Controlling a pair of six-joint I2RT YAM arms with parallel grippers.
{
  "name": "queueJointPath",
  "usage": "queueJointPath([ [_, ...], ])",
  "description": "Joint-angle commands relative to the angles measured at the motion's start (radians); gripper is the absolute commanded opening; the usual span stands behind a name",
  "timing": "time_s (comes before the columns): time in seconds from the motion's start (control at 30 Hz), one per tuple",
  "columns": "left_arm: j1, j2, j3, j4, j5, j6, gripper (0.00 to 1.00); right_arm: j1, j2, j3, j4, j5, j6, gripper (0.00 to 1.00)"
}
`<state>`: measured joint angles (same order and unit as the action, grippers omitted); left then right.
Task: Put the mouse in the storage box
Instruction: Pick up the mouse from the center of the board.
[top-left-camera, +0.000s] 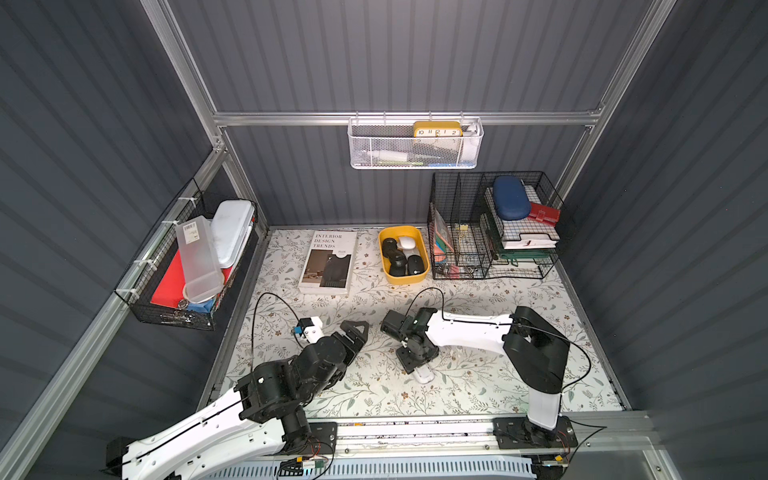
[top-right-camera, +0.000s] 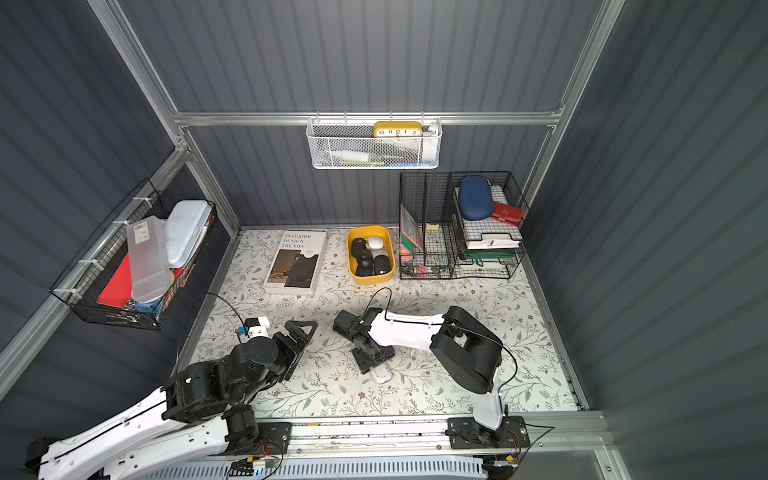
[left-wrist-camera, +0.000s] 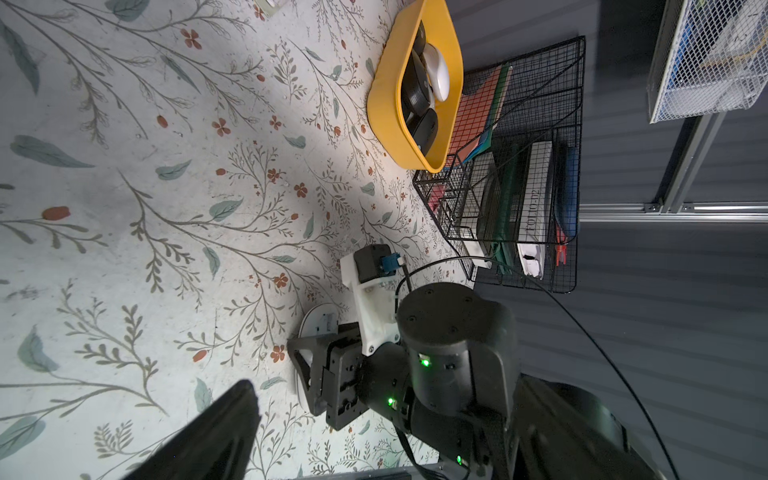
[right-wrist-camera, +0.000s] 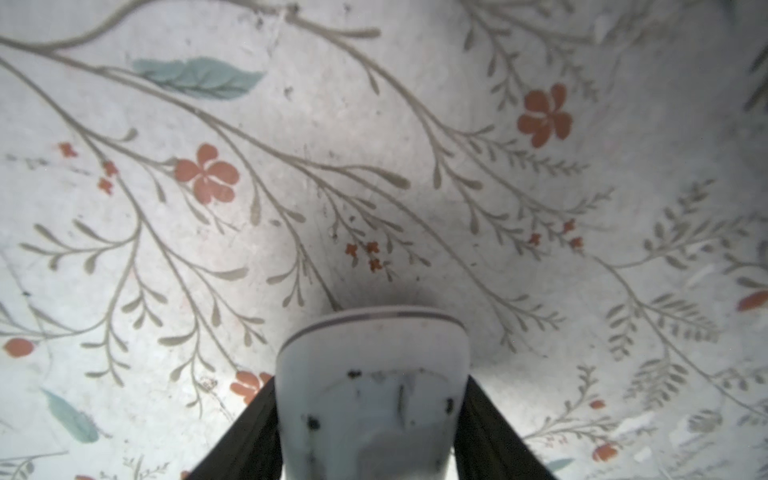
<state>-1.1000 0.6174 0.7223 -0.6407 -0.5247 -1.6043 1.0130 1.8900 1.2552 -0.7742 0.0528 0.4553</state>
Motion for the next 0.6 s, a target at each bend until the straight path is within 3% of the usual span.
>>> queueJointPath([
  [0.0, 0.000, -0.010, -0.018, 0.014, -0.018, -0.002, 0.99, -0.047, -0.082, -0.030, 0.019, -0.034, 0.052, 0.50],
  [0.17, 0.001, -0.001, -0.036, 0.079, -0.010, 0.043, 0.99, -0.152, -0.191, -0.085, 0.088, -0.147, 0.147, 0.49],
  [0.3, 0.001, 0.042, -0.059, 0.217, 0.029, 0.148, 0.99, -0.269, -0.281, -0.148, 0.175, -0.250, 0.274, 0.49],
  [0.57, 0.001, 0.307, -0.064, 0.615, 0.198, 0.442, 0.99, -0.420, -0.407, -0.191, 0.425, -0.354, 0.540, 0.48],
])
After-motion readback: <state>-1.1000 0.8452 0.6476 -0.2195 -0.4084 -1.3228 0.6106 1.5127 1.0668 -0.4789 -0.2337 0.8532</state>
